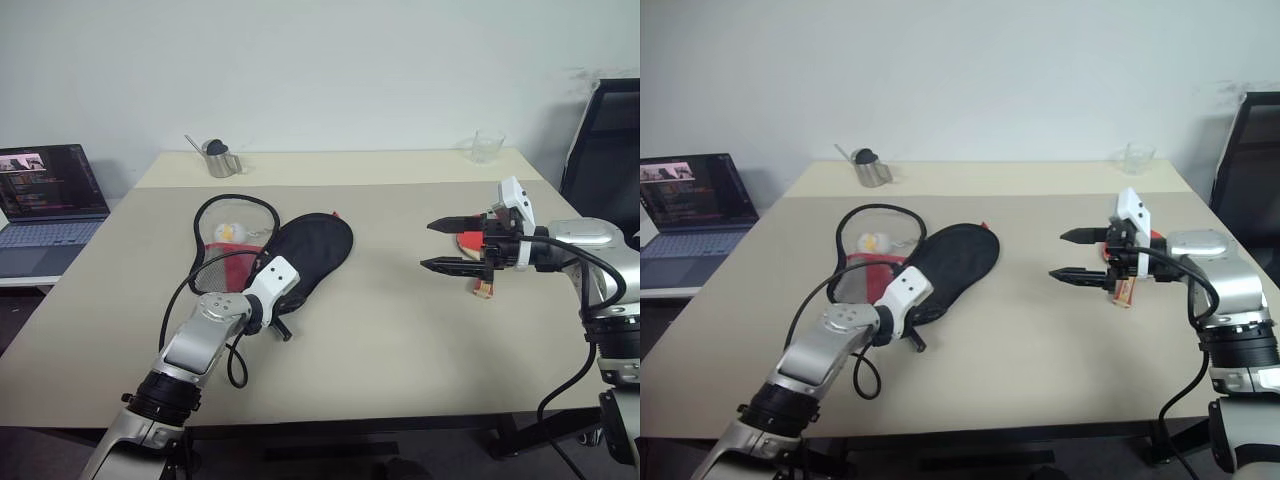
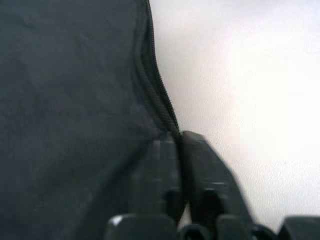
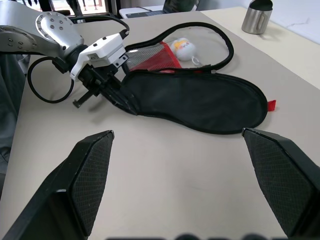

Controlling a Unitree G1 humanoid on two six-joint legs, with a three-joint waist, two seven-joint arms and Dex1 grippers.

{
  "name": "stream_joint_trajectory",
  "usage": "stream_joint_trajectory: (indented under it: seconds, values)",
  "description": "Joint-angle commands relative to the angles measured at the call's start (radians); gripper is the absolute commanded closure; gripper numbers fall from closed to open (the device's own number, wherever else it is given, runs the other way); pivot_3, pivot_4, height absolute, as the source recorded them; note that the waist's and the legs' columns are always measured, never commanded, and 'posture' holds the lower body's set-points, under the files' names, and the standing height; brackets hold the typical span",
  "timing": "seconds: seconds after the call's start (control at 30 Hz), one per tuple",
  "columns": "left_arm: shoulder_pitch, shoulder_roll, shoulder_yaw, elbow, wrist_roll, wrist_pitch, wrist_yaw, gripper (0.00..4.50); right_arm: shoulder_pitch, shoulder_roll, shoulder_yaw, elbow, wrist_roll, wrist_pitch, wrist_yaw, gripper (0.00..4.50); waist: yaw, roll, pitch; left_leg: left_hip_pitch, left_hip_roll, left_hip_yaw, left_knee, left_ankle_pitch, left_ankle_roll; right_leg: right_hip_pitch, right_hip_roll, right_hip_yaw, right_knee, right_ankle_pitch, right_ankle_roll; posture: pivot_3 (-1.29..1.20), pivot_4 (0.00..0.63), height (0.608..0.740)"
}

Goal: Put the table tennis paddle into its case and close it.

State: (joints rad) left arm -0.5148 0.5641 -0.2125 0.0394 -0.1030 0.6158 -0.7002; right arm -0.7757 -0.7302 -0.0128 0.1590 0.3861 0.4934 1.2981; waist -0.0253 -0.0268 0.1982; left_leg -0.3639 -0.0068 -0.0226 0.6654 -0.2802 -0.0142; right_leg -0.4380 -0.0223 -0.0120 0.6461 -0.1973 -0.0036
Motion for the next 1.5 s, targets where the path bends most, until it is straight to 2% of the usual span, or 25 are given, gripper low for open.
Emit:
stream_joint_trajectory:
  seconds: [0.03, 0.23, 0.43, 0.57, 0.7, 0.9, 1.1, 1.2, 1.43, 1.5]
  values:
    - [-0.010, 0.005, 0.014, -0.033, -0.002, -0.004, -0.017, 4.49, -0.009, -0.013, -0.014, -0.036, 0.020, 0.003, -0.005, 0.00, 0.000, 0.000, 0.000, 0.000, 0.000, 0.000, 0.000, 0.000, 0.000, 0.000, 0.000, 0.000, 0.000, 0.000, 0.000, 0.00, 0.150, 0.740]
    - [-0.021, -0.003, 0.042, -0.036, -0.001, -0.031, 0.000, 4.49, -0.010, -0.006, -0.008, -0.035, 0.017, 0.002, -0.013, 0.00, 0.000, 0.000, 0.000, 0.000, 0.000, 0.000, 0.000, 0.000, 0.000, 0.000, 0.000, 0.000, 0.000, 0.000, 0.000, 0.00, 0.150, 0.740]
    - [-0.012, -0.020, 0.112, -0.068, -0.073, -0.026, -0.019, 4.49, -0.007, -0.011, -0.008, -0.048, 0.022, 0.010, -0.014, 0.00, 0.000, 0.000, 0.000, 0.000, 0.000, 0.000, 0.000, 0.000, 0.000, 0.000, 0.000, 0.000, 0.000, 0.000, 0.000, 0.00, 0.150, 0.740]
    - [-0.031, -0.050, 0.100, -0.061, -0.083, -0.029, -0.025, 4.49, -0.008, -0.008, -0.003, -0.047, 0.019, 0.011, -0.016, 0.00, 0.000, 0.000, 0.000, 0.000, 0.000, 0.000, 0.000, 0.000, 0.000, 0.000, 0.000, 0.000, 0.000, 0.000, 0.000, 0.00, 0.150, 0.740]
    - [-0.067, -0.123, 0.060, -0.049, -0.089, -0.010, -0.026, 4.49, -0.010, -0.008, 0.003, -0.056, 0.021, 0.016, -0.010, 0.00, 0.003, 0.000, 0.000, 0.000, 0.000, 0.000, 0.000, 0.000, 0.000, 0.000, 0.000, 0.000, 0.000, 0.000, 0.000, 0.00, 0.150, 0.740]
    - [-0.154, -0.205, -0.038, 0.077, -0.004, -0.062, 0.000, 4.49, -0.006, 0.000, 0.014, -0.073, 0.022, 0.024, -0.023, 0.00, 0.008, 0.000, 0.000, 0.000, -0.001, 0.000, 0.000, 0.000, 0.000, 0.000, 0.000, 0.000, 0.000, 0.000, 0.000, 0.00, 0.150, 0.740]
    - [-0.268, -0.294, -0.087, 0.252, 0.057, -0.115, 0.023, 4.49, 0.013, 0.004, 0.018, -0.129, 0.047, 0.055, -0.027, 0.00, 0.011, 0.000, 0.000, -0.001, -0.001, 0.000, 0.000, 0.000, 0.000, 0.000, 0.001, 0.000, 0.000, 0.000, 0.000, 0.00, 0.150, 0.740]
    - [-0.341, -0.375, -0.060, 0.380, 0.048, -0.140, 0.046, 4.49, 0.008, 0.008, 0.014, -0.128, 0.051, 0.055, -0.045, 0.00, 0.019, 0.000, 0.000, -0.001, -0.002, 0.000, 0.001, 0.000, 0.000, 0.000, 0.002, 0.000, 0.000, 0.001, 0.001, 0.00, 0.150, 0.740]
    - [-0.455, -0.495, -0.024, 0.583, 0.049, -0.218, 0.076, 4.49, -0.003, -0.003, 0.012, -0.133, 0.056, 0.056, -0.047, 0.00, 0.022, -0.001, 0.000, -0.001, -0.002, 0.001, 0.001, 0.000, 0.000, 0.000, 0.002, 0.000, -0.001, 0.001, 0.002, 0.00, 0.150, 0.740]
    - [-0.504, -0.544, -0.010, 0.670, 0.062, -0.237, 0.132, 4.49, -0.001, -0.002, 0.012, -0.138, 0.057, 0.057, -0.050, 0.00, 0.023, -0.001, 0.000, -0.001, -0.002, 0.001, 0.001, 0.000, 0.000, 0.000, 0.002, 0.000, -0.001, 0.001, 0.002, 0.00, 0.150, 0.740]
